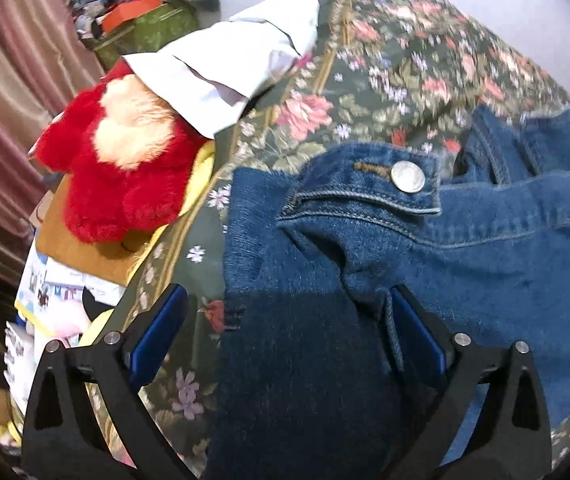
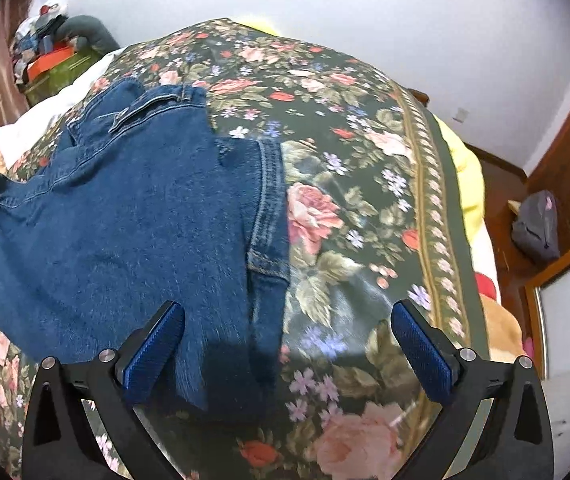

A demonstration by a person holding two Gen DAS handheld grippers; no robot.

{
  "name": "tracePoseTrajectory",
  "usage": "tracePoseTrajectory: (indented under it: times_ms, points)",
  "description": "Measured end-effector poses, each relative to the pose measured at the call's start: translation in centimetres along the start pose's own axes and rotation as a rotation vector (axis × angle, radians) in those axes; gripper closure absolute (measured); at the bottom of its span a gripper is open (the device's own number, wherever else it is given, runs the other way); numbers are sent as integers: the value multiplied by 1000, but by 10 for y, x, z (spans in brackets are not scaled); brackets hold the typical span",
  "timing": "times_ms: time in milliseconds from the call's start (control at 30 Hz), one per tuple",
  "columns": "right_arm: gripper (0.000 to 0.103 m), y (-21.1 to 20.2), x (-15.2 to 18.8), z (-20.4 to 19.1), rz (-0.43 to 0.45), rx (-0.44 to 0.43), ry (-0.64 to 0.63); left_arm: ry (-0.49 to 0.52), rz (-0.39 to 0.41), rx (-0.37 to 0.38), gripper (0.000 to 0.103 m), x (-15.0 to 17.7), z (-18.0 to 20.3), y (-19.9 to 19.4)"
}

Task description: Fold large clothes

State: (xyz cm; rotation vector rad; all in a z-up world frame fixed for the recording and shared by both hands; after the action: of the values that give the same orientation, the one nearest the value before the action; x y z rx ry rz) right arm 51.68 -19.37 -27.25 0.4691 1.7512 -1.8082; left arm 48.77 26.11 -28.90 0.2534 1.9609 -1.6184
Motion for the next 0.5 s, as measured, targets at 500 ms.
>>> tracePoseTrajectory:
  times_ms: [500]
  points:
    - [0,-58,-18,-75,106,-102,-138,-111,170,139,3,50,-28,-112]
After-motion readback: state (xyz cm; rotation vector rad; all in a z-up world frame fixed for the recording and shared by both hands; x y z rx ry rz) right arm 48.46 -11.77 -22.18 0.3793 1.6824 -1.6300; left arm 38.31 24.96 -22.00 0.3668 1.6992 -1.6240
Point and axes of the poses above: each gripper's, at about its wrist camera, not at the fingertips, and y roughly the way its jaws point, z to its right, x to its underside, the point moved 6 cm from there along y, roughly the way its jaws point, and after that the axes turned 4 degrees about z, right-handed, at the moved point
